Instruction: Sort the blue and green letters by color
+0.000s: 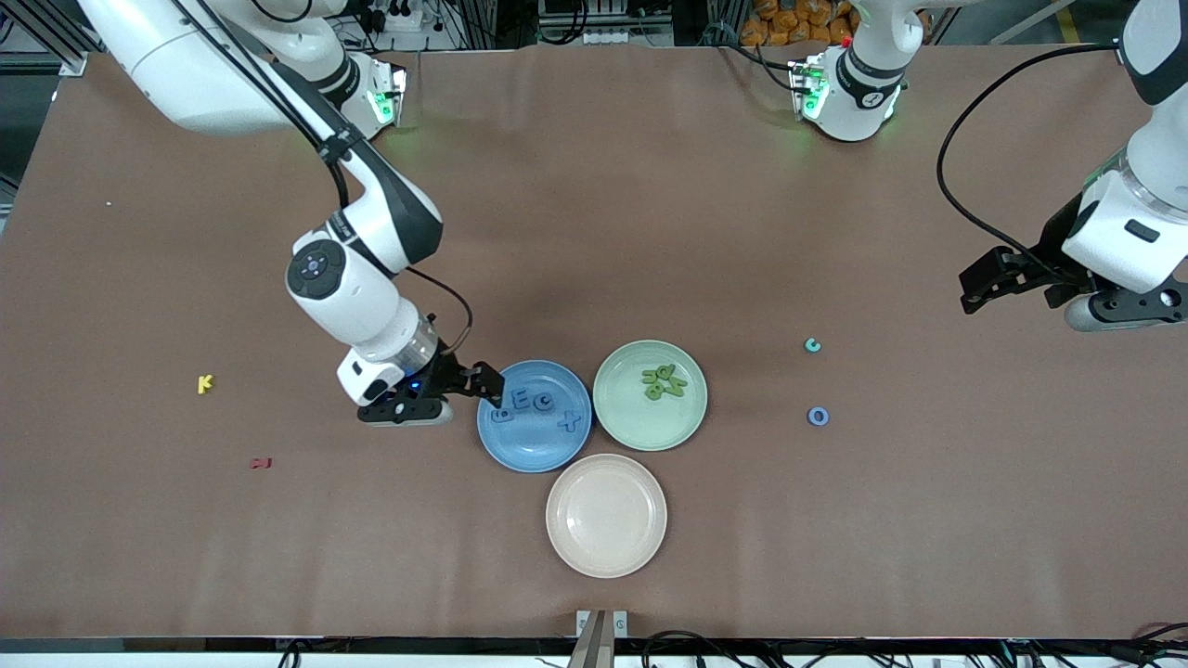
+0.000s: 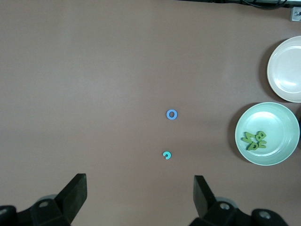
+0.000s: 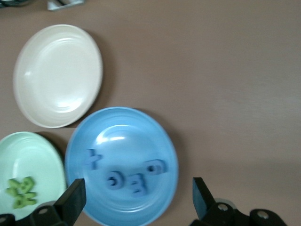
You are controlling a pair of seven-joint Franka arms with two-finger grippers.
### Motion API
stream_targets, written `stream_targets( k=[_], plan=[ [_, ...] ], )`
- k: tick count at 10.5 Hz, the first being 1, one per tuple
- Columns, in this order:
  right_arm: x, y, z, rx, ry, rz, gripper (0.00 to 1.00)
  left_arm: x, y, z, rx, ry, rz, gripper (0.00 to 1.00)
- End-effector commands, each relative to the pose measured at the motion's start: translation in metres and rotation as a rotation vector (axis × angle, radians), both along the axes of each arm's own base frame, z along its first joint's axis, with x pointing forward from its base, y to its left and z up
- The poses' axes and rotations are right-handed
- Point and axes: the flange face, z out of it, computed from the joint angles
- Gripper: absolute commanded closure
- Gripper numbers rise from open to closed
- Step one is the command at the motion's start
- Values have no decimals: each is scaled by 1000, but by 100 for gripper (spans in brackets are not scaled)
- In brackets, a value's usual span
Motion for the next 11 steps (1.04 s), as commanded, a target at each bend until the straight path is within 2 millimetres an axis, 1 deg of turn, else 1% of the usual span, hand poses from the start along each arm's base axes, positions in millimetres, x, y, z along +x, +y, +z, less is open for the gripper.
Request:
stream_targets(
  k=[1,2,3,4,6,7,8,9,10,11],
  plan=[
    [10,-50,-3,-94,89,13,0,-5,5,6,-22,7,-11,0],
    [10,-63,-6,-142,111,21,0,-5,11,7,-20,5,-1,0],
    [9,-68,-5,-184,126,34,0,-4,14,7,-20,5,4,0],
    [11,-75,-6,-189,127,29,0,-4,15,6,-21,7,6,0],
    [16,-107,-6,-207,143,37,0,-3,15,4,-22,8,7,0],
    [14,-126,-10,-233,193,52,0,-2,14,2,-21,11,6,0],
    [14,-141,-12,-243,216,58,0,-2,13,2,-21,11,4,0],
    [9,-151,-4,-269,218,109,0,-2,12,2,-22,11,3,0],
    [2,-171,-14,-298,249,168,0,-1,12,1,-22,13,3,0],
    [2,-185,-12,-339,256,213,0,-1,12,1,-22,13,3,0]
  ],
)
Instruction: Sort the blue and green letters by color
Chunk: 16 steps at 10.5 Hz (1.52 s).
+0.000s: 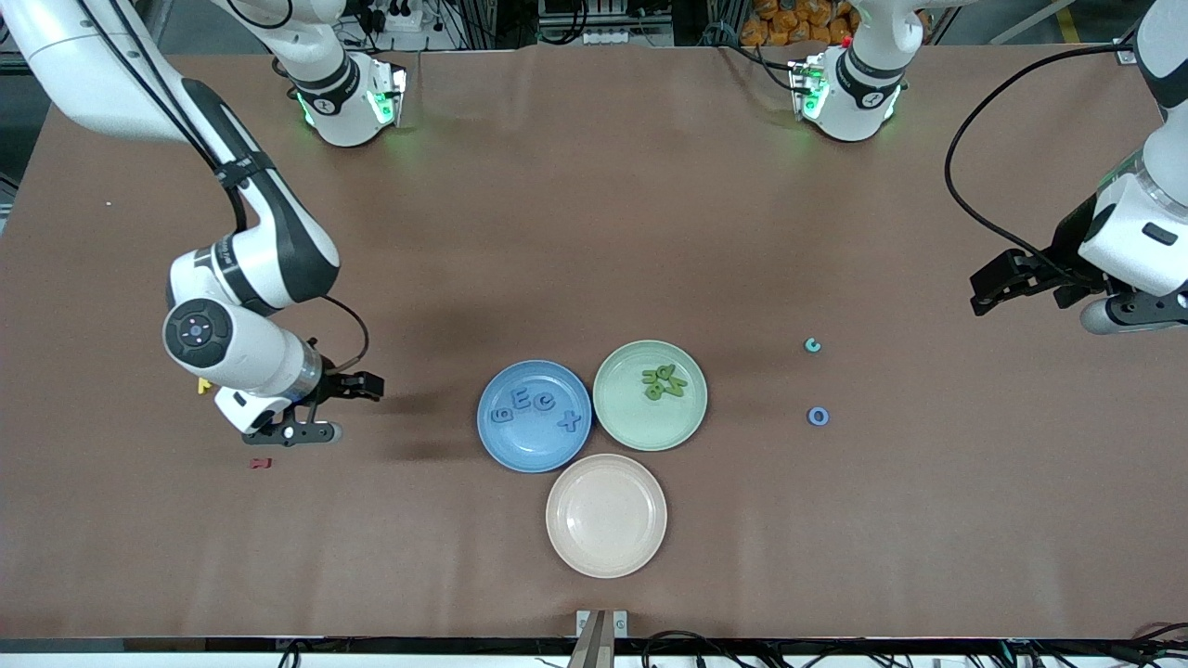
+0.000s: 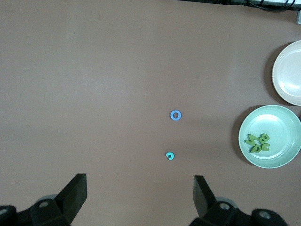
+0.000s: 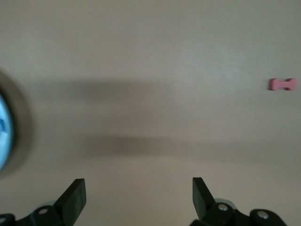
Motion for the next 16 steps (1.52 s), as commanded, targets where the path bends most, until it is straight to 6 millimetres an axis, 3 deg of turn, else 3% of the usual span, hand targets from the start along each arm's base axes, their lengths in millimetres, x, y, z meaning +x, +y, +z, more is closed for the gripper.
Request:
stream_targets(
  k=[1,4,11,12,14,16],
  plan=[
    [-20,-30,15,-79,28,126,0,-3,1,2,-19,10,-16,0],
    [-51,-49,21,-19,70,95,0,-3,2,2,-16,10,-16,0],
    [-135,-58,78,-6,45,59,0,-2,2,1,-15,5,-23,0],
    [-137,-61,88,-7,30,56,0,-2,1,0,-17,7,-22,0],
    [-133,-86,125,1,-25,10,0,-2,2,1,-15,5,-23,0],
    [-122,-93,165,3,-29,-4,0,-2,4,2,-10,3,-20,0]
  ],
)
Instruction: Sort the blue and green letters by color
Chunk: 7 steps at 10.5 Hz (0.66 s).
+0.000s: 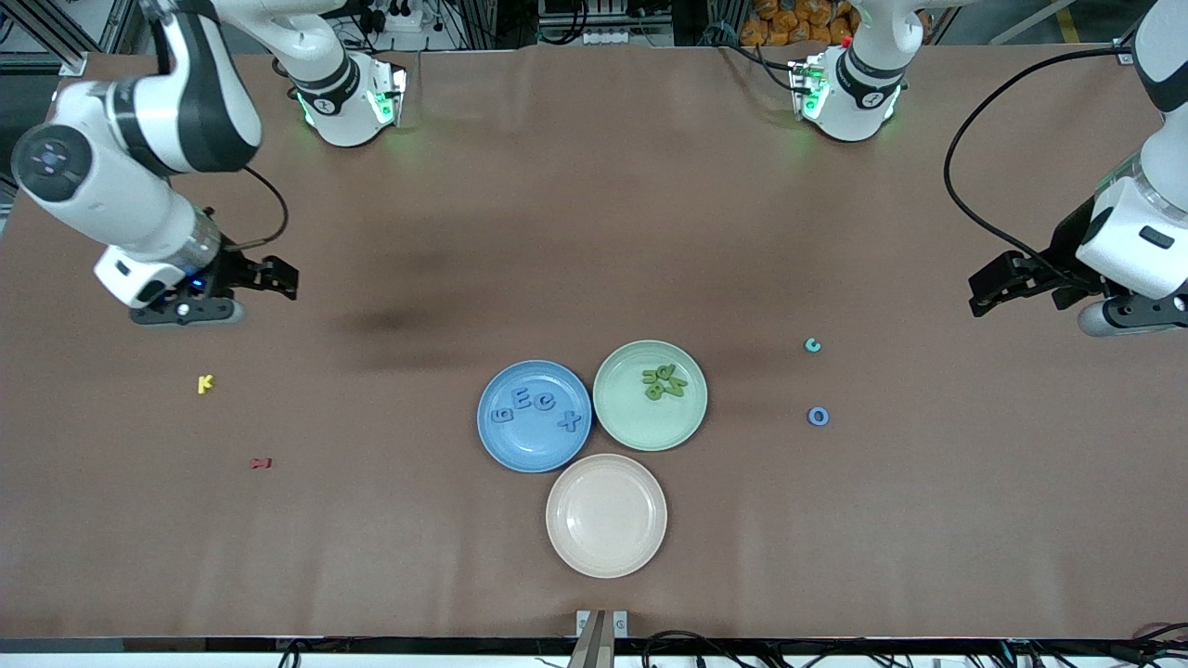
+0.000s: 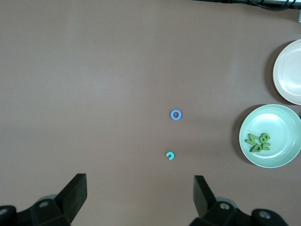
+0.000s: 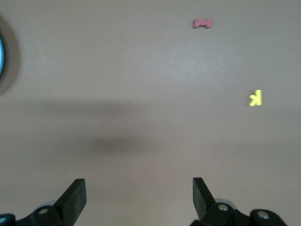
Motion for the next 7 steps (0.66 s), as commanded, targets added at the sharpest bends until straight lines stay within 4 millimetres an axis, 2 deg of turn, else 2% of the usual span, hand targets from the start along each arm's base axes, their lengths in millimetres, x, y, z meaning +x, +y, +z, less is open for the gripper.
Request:
stream_targets(
  k=[1,5,7],
  plan=[
    [7,-9,70,25,-9,-13,0,-3,4,4,-12,0,-18,0],
    [6,-26,168,31,21,-55,0,-5,1,4,-9,1,-23,0],
    [6,-38,203,31,-11,-75,0,-7,2,5,-8,4,-21,0]
  ],
)
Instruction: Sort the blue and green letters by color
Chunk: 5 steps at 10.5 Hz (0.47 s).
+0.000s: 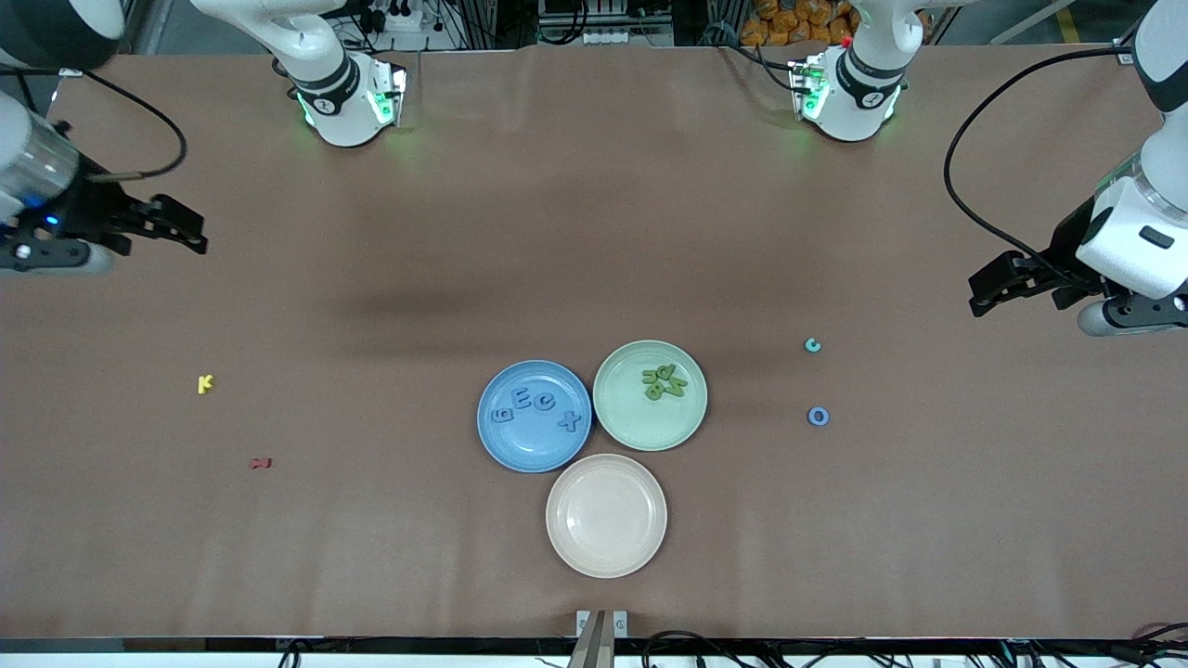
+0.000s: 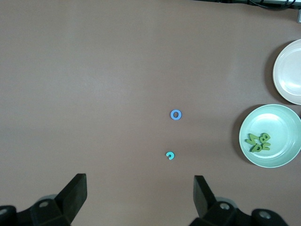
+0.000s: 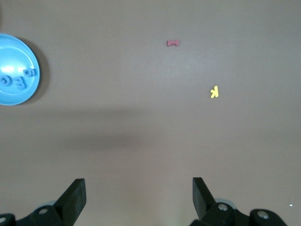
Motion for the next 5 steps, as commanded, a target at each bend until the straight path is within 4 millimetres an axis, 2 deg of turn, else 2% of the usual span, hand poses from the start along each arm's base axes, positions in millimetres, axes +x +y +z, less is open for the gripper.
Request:
stream_targets(
  k=[1,3,5],
  plan=[
    [-5,-11,54,21,-5,-33,0,-6,2,4,-8,6,-21,0],
    [-12,-9,69,17,20,-93,0,-5,-1,2,-8,7,-22,0],
    [-14,-8,72,18,28,-119,0,-4,0,1,-8,9,-18,0]
  ],
)
